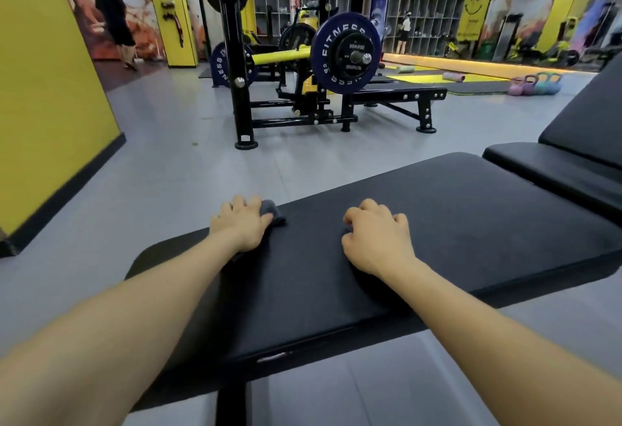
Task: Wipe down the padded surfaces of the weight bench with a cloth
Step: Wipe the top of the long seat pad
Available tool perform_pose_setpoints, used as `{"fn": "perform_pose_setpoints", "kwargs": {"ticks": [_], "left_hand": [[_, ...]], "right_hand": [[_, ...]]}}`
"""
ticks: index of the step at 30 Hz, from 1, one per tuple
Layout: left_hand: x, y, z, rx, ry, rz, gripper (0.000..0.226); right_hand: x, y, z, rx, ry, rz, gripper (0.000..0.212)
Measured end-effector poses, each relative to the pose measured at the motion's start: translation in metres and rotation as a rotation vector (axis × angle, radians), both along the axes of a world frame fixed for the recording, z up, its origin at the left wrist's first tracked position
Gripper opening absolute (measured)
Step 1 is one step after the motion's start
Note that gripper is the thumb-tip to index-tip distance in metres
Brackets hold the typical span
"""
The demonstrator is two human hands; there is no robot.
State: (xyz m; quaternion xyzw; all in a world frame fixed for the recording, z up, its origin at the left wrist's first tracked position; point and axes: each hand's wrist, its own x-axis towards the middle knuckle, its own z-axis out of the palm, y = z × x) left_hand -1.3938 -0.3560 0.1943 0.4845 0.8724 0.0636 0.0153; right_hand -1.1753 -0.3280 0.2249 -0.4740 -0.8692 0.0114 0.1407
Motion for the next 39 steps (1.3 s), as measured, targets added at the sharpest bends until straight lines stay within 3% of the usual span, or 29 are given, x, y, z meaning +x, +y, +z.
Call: {"fn": "perform_pose_setpoints", "kwargs": {"ticks": [3, 7, 13, 18, 23, 27, 31, 35, 39], "left_hand": [[0.019, 0.005, 0.008, 0.026, 0.012, 0.04, 0.045], [0.061, 0.041, 0.013, 0.092, 0.016, -0.11, 0.044], [0.042, 0.016, 0.0, 0.14, 0.041, -0.22, 0.044], [0.014, -0.032, -0.006, 0.076, 0.066, -0.085, 0.044], [0.044, 0.0, 0.007, 0.063, -0.014, 0.104, 0.043], [0.084, 0.03, 0.012, 0.137, 0.001, -0.127, 0.042], [0.041, 0.008, 0.002, 0.148, 0.001, -0.342, 0.043], [-0.018, -0.008, -0.004, 0.035, -0.011, -0.033, 0.048], [0.007, -0.008, -0.003, 0.041, 0.046, 0.011, 0.046]], "right_hand": [[0.004, -0.011, -0.01, 0.035, 0.054, -0.011, 0.028], [0.009, -0.014, -0.024, 0.191, 0.205, -0.036, 0.025], [0.008, -0.014, -0.029, 0.231, 0.145, -0.046, 0.024], [0.01, -0.02, -0.029, 0.231, 0.101, -0.059, 0.023], [0.007, -0.021, -0.029, 0.243, 0.084, -0.063, 0.022], [0.006, -0.018, -0.031, 0.274, 0.087, -0.074, 0.02], [0.007, -0.016, -0.033, 0.272, 0.079, -0.082, 0.021], [0.004, -0.016, -0.035, 0.268, 0.092, -0.087, 0.021], [0.002, -0.013, -0.036, 0.278, 0.117, -0.079, 0.02]]}}
